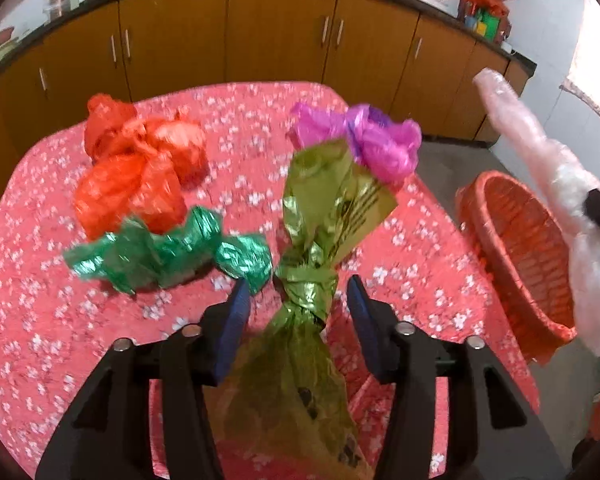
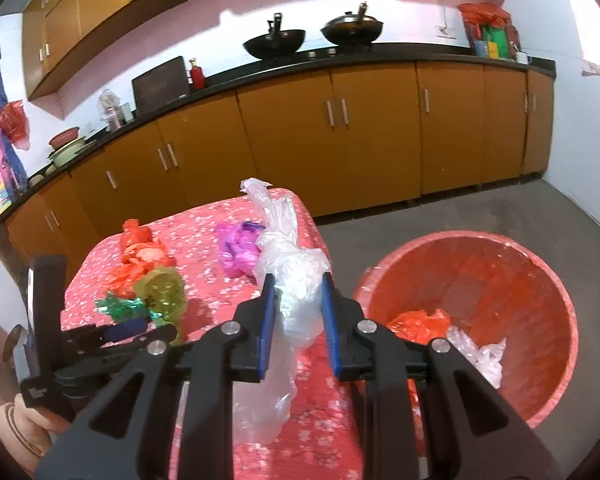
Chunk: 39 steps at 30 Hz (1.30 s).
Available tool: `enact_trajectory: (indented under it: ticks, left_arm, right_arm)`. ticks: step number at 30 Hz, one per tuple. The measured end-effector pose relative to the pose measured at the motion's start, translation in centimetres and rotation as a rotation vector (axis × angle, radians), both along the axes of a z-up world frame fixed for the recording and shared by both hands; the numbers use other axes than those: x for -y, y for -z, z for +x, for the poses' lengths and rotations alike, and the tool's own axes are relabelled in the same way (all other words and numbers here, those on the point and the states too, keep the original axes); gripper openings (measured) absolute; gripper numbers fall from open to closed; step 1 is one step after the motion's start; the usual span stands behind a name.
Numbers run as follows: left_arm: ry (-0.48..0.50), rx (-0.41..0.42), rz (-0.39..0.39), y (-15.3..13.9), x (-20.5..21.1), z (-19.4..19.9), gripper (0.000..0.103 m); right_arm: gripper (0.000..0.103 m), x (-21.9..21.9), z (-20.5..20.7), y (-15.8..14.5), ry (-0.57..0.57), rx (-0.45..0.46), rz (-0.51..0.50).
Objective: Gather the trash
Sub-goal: 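Grasp the olive-green bag with the left tool while the right tool grasps a clear bag, then carry the green and clear bags over the basket and open both tools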
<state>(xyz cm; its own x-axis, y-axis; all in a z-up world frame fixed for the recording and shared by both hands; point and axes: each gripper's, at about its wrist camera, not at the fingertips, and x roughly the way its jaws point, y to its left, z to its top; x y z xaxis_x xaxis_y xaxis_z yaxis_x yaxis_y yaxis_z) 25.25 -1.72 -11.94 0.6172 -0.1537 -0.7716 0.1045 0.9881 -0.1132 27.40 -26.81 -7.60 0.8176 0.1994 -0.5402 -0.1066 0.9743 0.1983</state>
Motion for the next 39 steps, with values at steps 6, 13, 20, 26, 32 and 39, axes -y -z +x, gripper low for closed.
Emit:
enact_trajectory:
  ticks: [6, 13, 20, 26, 32, 39]
  left_arm:
    - [-0.017, -0.018, -0.011, 0.9, 0.3, -0.1, 0.020]
    - [0.002, 0.063, -0.049, -1.9, 0.0, -1.5, 0.015]
    - [0.017, 0.164, -0.077, -6.1, 0.5, -2.7, 0.015]
    - [0.041, 0.216, -0.070, -7.8, 2.8, -3.3, 0.015]
    - [0.097, 0.233, -0.073, -8.3, 5.6, -2.7, 0.015]
    - [0.184, 0.236, -0.083, -8.2, 9.9, -1.6, 0.015]
  right_arm:
    - [0.023, 1.0, -0.1, 0.3, 0.028, -0.014, -0.003]
    - [0.023, 2.2, -0.6, 0.0, 0.064, -0.008, 0.009]
    - [0.023, 4.0, -1.6, -0.5, 0.104, 0.005, 0.009]
    - [0.023, 6.4, -2.8, -0.7, 0.163, 0.019, 0.006]
    - [0.023, 9.1, -3.6, -0.5, 0.218, 0.020, -0.002]
    - [0.023, 12.3, -3.7, -0.1, 0.275, 0.019, -0.006]
